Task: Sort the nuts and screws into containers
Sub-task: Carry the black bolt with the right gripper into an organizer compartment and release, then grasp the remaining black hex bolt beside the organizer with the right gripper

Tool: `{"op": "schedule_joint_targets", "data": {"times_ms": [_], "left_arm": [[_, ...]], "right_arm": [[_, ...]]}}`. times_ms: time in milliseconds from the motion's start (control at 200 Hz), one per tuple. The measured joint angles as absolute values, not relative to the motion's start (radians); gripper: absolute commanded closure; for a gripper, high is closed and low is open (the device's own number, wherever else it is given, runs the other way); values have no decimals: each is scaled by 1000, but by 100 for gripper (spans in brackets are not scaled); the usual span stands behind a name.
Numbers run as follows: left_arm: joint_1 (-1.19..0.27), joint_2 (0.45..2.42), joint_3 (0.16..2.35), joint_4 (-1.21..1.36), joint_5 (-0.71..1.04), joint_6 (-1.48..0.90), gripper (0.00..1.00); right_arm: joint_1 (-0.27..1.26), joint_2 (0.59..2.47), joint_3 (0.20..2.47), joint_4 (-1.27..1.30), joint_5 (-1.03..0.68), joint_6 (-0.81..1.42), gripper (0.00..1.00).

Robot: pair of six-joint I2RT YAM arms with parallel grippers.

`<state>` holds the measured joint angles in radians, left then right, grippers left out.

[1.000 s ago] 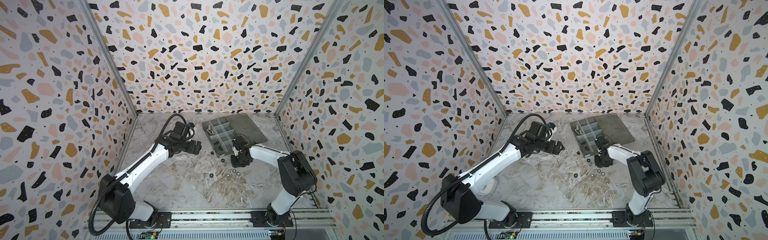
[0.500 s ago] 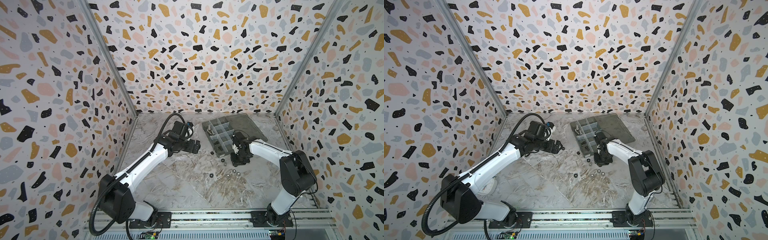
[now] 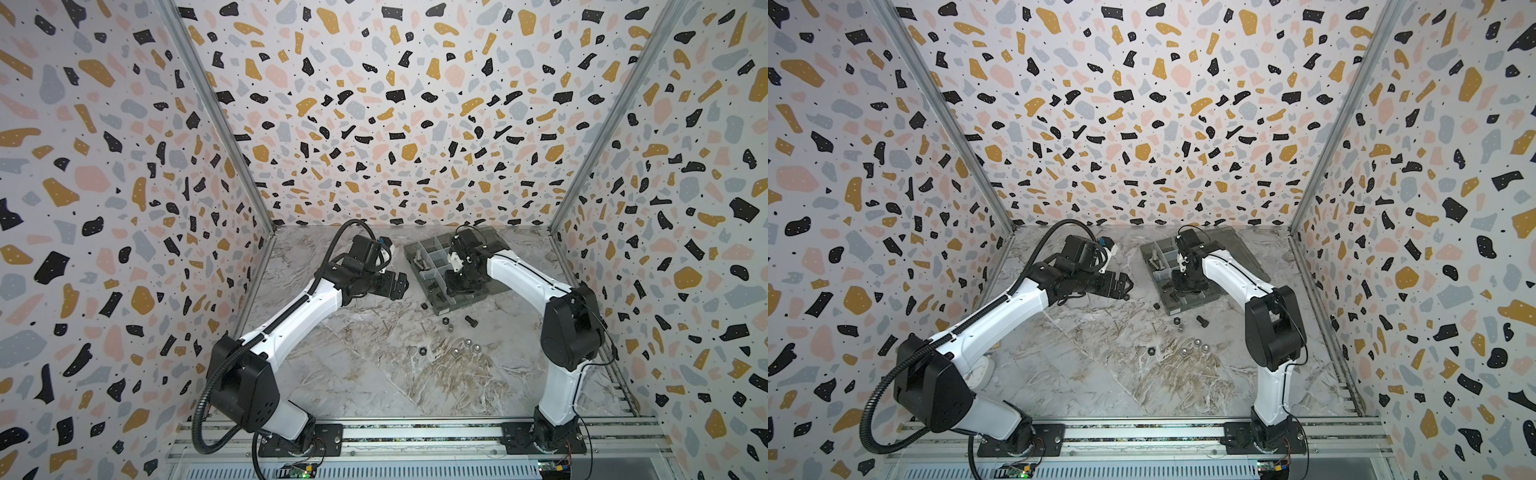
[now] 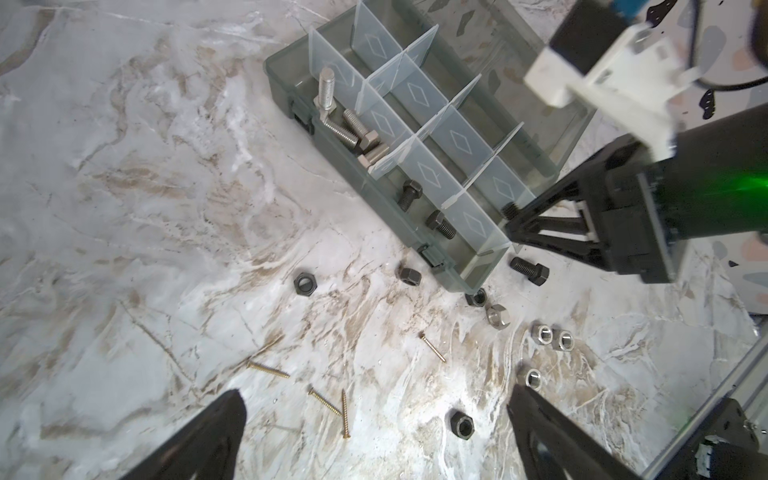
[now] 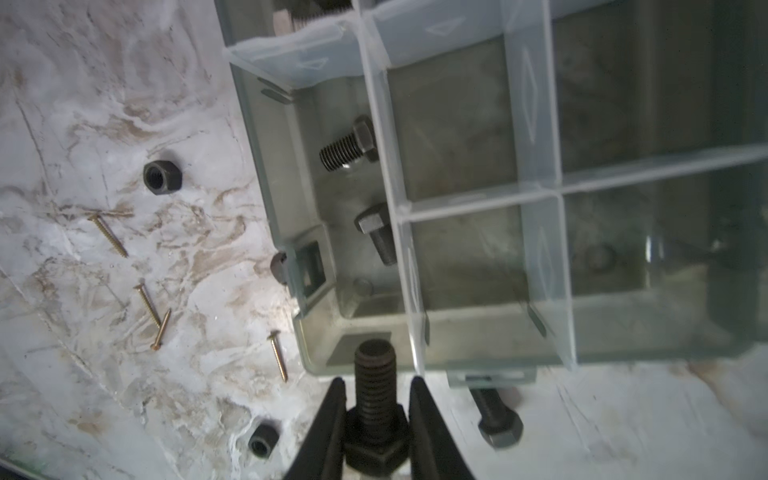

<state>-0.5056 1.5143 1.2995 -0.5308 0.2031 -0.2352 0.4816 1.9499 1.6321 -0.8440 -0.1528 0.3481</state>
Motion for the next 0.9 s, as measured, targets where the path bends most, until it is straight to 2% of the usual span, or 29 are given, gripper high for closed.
{"op": "schedule_joint_targets", "data": {"times_ms": [150, 250, 416, 471, 636, 901], "left_arm": [[-506, 1551, 1325, -511, 232, -247, 0], [-506, 1564, 1332, -510, 244, -247, 0], [-506, 1592, 1374, -517, 252, -244, 0], [-506, 1595, 1381, -516, 252, -239, 0], [-511, 1597, 1384, -521, 252, -221, 0], [-628, 1639, 1409, -539, 227, -191, 0]], "right_arm": [[490, 2049, 1705, -847, -170, 326, 82], [492, 2093, 1742, -862, -177, 314, 69], [492, 2111, 1789, -885, -183, 296, 62], [492, 2102, 1794, -889, -182, 289, 54], [490, 2025, 1750, -904, -163, 277, 54], [449, 1770, 1452, -880, -134, 282, 53]]}}
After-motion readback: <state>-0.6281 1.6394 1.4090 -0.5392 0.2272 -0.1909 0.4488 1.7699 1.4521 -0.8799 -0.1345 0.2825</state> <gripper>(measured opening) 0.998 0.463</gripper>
